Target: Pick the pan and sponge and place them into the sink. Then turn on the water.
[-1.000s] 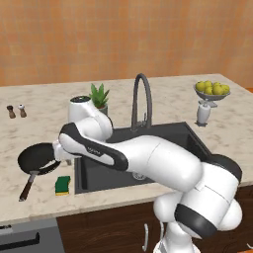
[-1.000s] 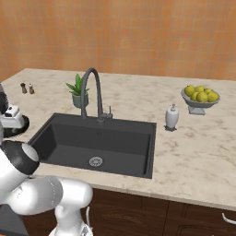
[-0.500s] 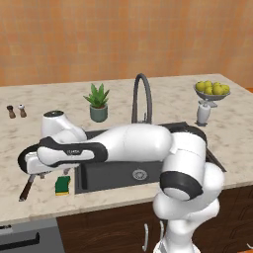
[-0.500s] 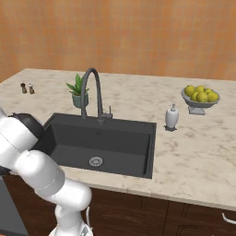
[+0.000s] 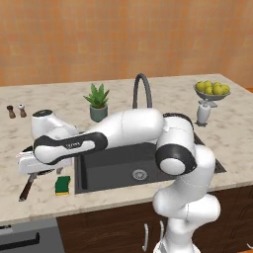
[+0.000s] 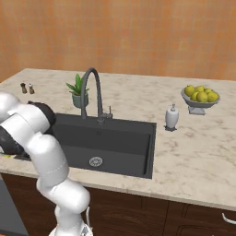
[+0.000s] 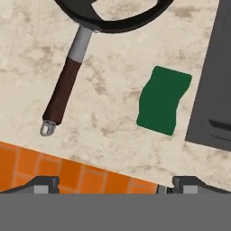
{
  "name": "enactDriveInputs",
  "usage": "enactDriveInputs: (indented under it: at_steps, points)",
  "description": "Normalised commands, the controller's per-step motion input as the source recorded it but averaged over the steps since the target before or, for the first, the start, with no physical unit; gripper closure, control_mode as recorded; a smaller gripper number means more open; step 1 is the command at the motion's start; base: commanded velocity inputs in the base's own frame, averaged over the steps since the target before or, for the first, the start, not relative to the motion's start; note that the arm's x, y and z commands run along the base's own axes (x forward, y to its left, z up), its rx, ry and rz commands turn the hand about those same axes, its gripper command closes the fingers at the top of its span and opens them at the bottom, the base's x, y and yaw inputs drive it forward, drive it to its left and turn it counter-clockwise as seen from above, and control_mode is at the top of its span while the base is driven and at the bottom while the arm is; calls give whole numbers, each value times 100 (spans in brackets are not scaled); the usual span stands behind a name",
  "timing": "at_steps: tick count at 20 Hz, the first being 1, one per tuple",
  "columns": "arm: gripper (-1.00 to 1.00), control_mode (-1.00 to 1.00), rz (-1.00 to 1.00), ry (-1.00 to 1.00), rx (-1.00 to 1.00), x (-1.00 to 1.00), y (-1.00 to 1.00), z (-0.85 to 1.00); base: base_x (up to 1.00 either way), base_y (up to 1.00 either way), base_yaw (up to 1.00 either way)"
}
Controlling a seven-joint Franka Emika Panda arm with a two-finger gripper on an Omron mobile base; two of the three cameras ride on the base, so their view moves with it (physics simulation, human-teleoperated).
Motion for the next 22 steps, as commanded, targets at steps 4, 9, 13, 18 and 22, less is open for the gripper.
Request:
enactDriveInputs:
  at_steps: [4, 9, 13, 18, 22]
  points:
    - [-100, -100, 0, 1, -4, 14, 36, -17, 0, 0, 0]
    - [-100, -100, -1, 0, -11, 12, 31, -18, 0, 0, 0]
    - [-100, -100, -1, 4, -7, 3, 33, 0, 0, 0, 0]
    - [-100, -100, 0, 1, -3, 3, 41, 0, 0, 0, 0]
    - [-100, -100, 0, 0, 0, 2, 39, 0, 0, 0, 0]
